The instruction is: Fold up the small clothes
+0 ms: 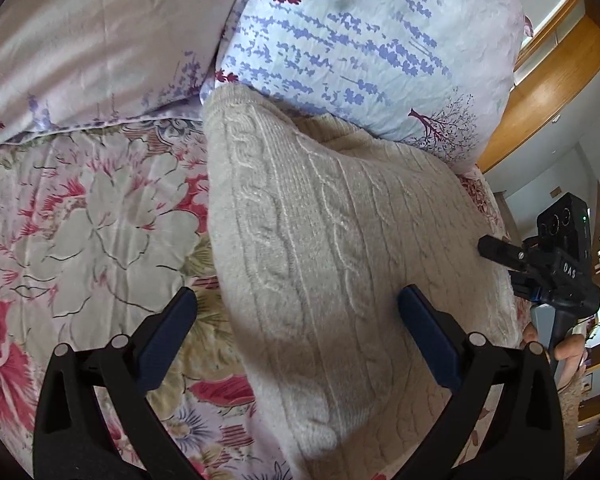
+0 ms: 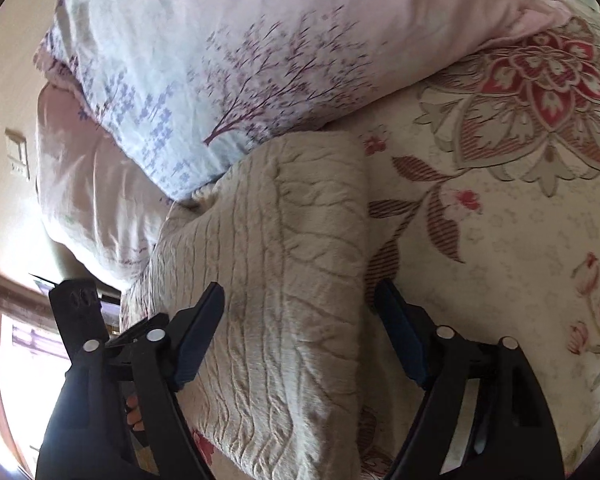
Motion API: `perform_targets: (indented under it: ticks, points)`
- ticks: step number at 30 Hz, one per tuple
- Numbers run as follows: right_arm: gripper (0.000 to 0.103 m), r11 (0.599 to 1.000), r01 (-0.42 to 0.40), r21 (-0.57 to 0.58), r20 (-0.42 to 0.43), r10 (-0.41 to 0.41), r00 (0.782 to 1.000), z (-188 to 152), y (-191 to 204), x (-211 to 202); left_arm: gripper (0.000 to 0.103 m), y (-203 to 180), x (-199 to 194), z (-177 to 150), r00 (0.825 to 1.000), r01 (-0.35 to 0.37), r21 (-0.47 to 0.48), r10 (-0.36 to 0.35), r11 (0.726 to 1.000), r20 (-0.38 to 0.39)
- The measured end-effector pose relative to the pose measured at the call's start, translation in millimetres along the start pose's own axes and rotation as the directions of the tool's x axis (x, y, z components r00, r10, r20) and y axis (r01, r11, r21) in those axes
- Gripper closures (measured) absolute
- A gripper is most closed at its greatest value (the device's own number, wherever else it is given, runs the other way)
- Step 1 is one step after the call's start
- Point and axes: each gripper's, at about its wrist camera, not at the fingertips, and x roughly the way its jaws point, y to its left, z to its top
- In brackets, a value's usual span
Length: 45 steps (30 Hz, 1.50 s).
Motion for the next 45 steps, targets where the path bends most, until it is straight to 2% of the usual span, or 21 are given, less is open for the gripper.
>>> perform_targets:
  ticks: [5,12,19,20,21,22,23,24,25,28,30,32,38,41,45]
  points:
    - [0.033,0.999,-0.008,-0.045,-0.023,0.007,1.000,0,10,12,0.002,-7,9,4,1.000,0.017,0.007,-0.017,1.000,0.007]
    - [0.036,0.998,-0.044,-0.045,-0.022,0.043,0.999,0,7,13,0.002,-19,24,11,0.998,0.065,-0.005,-0.065,0.998,0.021]
    - [0.036,0.997,-0.062,-0.039,-0.015,0.061,0.998,-1,2,9,0.003,-28,34,15,0.999,0.037,0.009,-0.037,0.999,0.020]
    - [0.036,0.997,-0.064,-0.040,-0.012,0.063,0.998,-2,2,9,0.005,-28,33,15,0.999,0.038,0.008,-0.039,0.999,0.020]
    - [0.042,0.997,-0.063,-0.044,-0.010,0.063,0.998,-2,1,7,0.010,-27,33,15,0.999,0.041,0.004,-0.041,0.999,0.023]
    - [0.053,0.996,-0.067,-0.052,-0.012,0.066,0.998,-4,1,8,0.018,-27,33,16,0.999,0.046,-0.006,-0.046,0.999,0.028]
    - [0.059,0.996,-0.082,-0.038,-0.021,0.081,0.996,-5,0,10,0.021,-25,32,16,0.998,0.055,-0.025,-0.054,0.998,0.039]
    - [0.064,0.995,-0.097,-0.022,-0.011,0.097,0.995,-6,-2,10,0.030,-21,28,15,0.997,0.061,-0.035,-0.059,0.998,0.047]
    - [0.067,0.993,-0.116,-0.010,-0.003,0.116,0.993,-7,-4,10,0.040,-18,24,15,0.996,0.072,-0.049,-0.069,0.996,0.058]
    - [0.071,0.990,-0.142,0.007,0.019,0.142,0.990,-10,-4,6,0.061,-7,14,15,0.988,0.138,-0.104,-0.130,0.985,0.079]
    - [0.073,0.989,-0.151,0.005,0.030,0.150,0.988,-12,-1,3,0.064,0,8,14,0.982,0.180,-0.136,-0.171,0.974,0.079]
    - [0.074,0.986,-0.169,-0.003,0.044,0.169,0.985,-16,8,-1,0.065,0,1,11,0.982,0.181,-0.126,-0.171,0.975,0.083]
    - [0.075,0.975,-0.217,-0.042,0.024,0.218,0.976,-37,45,11,0.066,12,-42,-4,0.985,0.141,-0.095,-0.130,0.985,0.114]
    - [0.075,0.967,-0.248,-0.063,0.001,0.249,0.969,-56,69,28,0.066,31,-69,-17,0.987,0.117,-0.105,-0.104,0.988,0.119]
    - [0.075,0.962,-0.243,-0.125,-0.002,0.245,0.970,-83,101,45,0.065,69,-99,-31,0.992,0.082,-0.126,-0.069,0.989,0.108]
